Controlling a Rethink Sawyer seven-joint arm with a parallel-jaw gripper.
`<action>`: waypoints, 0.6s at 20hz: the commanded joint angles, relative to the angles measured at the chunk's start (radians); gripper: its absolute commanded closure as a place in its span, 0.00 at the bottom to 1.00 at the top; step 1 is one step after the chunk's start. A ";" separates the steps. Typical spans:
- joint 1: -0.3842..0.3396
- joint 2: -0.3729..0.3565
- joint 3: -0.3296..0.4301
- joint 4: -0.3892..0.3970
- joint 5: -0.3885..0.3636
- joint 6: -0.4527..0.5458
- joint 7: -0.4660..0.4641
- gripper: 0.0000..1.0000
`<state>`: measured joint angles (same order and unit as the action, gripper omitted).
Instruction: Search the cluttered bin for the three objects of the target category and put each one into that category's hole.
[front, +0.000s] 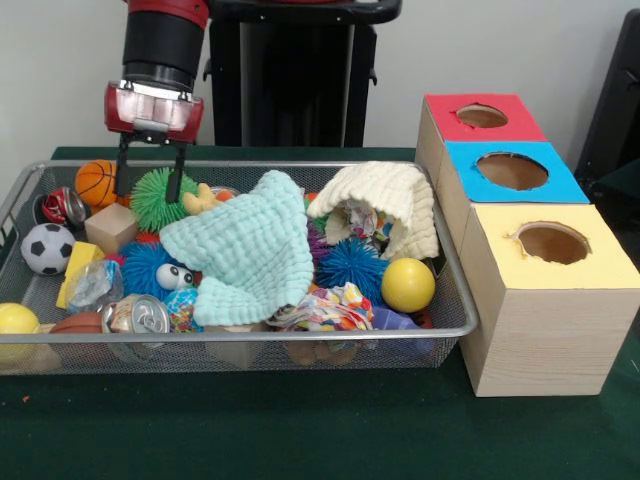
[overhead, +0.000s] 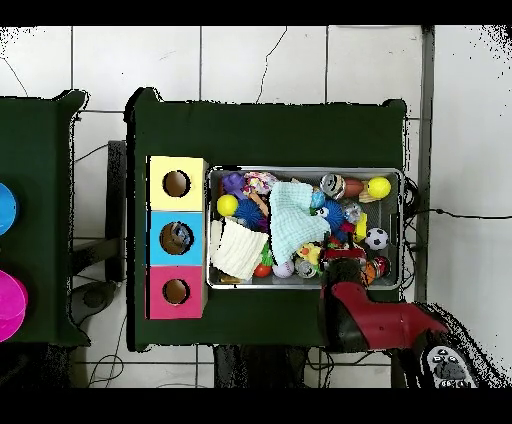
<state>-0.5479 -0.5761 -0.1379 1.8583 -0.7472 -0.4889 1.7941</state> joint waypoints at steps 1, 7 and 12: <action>0.025 0.050 -0.126 -0.057 0.033 -0.111 -0.037 0.00; 0.028 0.137 -0.122 -0.111 0.015 -0.128 -0.028 0.00; 0.075 0.231 -0.189 -0.094 0.110 -0.242 -0.071 0.00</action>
<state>-0.5245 -0.4893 -0.2874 1.8236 -0.7267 -0.5834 1.7941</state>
